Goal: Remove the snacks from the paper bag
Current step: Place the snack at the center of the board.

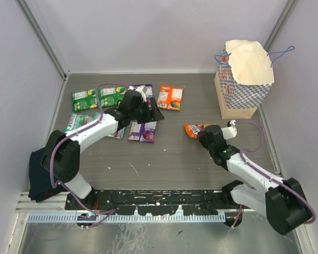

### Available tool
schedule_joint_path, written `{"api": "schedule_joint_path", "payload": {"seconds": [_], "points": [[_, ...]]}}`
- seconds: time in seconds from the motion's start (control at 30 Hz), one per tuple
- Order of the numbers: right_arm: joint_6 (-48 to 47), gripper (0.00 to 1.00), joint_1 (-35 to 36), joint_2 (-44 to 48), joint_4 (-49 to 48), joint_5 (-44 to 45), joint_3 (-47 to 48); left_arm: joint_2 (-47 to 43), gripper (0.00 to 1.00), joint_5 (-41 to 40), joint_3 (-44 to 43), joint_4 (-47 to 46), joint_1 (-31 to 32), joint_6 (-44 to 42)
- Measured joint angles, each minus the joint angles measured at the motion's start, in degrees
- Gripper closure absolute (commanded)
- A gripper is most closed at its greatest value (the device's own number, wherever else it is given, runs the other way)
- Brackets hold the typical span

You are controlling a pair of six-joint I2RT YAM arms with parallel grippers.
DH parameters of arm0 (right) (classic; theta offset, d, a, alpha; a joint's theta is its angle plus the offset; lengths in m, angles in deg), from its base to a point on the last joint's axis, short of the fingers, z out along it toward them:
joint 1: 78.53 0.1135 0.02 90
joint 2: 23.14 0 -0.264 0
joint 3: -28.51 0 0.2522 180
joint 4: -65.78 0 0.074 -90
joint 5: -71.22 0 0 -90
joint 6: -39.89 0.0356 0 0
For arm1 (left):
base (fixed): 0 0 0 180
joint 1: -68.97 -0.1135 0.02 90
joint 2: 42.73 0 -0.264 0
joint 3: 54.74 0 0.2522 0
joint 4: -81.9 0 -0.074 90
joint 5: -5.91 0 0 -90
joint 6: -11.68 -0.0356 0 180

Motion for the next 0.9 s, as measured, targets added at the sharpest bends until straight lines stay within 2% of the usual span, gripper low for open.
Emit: {"api": "schedule_joint_path", "payload": {"seconds": [0.07, 0.1, 0.13, 0.17, 0.2, 0.3, 0.37, 0.47, 0.57, 0.63, 0.73, 0.8, 0.9], "points": [[5.7, 0.26, 3.3, -3.1, 0.2, 5.4, 1.8, 0.8, 0.28, 0.2, -0.6, 0.0, 0.2, 0.0], [7.1, 0.18, 4.1, -5.6, 1.1, 6.5, 4.0, 1.2, 0.28, 0.3, -1.0, 0.0, 0.4, 0.0], [7.9, 0.11, 4.7, -9.4, 3.2, 7.3, 8.0, 1.6, 0.28, 0.4, -1.3, 0.0, 0.5, -0.1], [8.2, 0.04, 5.6, -16.1, 5.8, 7.8, 15.8, 2.1, 0.27, 0.5, -1.8, 0.0, 0.7, -0.2], [8.4, 0.01, 5.7, -17.5, 5.9, 7.8, 17.4, 2.6, 0.27, 0.5, -2.2, 0.1, 0.9, -0.4], [7.2, 0.00, 7.7, -23.2, 9.1, 7.9, 26.5, 4.1, 0.27, 0.0, -3.9, 0.8, 2.2, -1.5], [4.0, 0.00, 8.9, -23.4, 9.8, 7.1, 27.9, 5.1, 0.27, -0.7, -5.3, 1.8, 3.8, -2.6], [-3.7, 0.01, 9.9, -20.7, 11.6, 4.9, 25.8, 6.9, 0.29, -1.5, -7.0, 2.5, 6.6, -3.5], [-12.0, 0.08, 8.8, -12.6, 13.7, 2.7, 19.6, 9.0, 0.31, -1.7, -7.5, 2.4, 8.9, -3.8], [-16.4, 0.10, 5.5, -6.3, 15.1, 0.8, 16.3, 10.6, 0.32, -1.7, -7.6, 2.3, 10.1, -3.8], [-23.6, 0.11, -4.1, -0.3, 15.1, -3.1, 14.0, 13.1, 0.34, -1.8, -8.5, 1.8, 10.6, -3.8], [-28.5, 0.11, -10.6, -0.7, 13.6, -5.1, 14.0, 15.9, 0.36, -1.8, -10.4, 1.0, 10.7, -3.7], [-34.2, 0.16, -13.5, -8.3, 12.9, -7.3, 17.6, 20.1, 0.38, -1.9, -13.3, -0.3, 10.8, -2.7]]}}
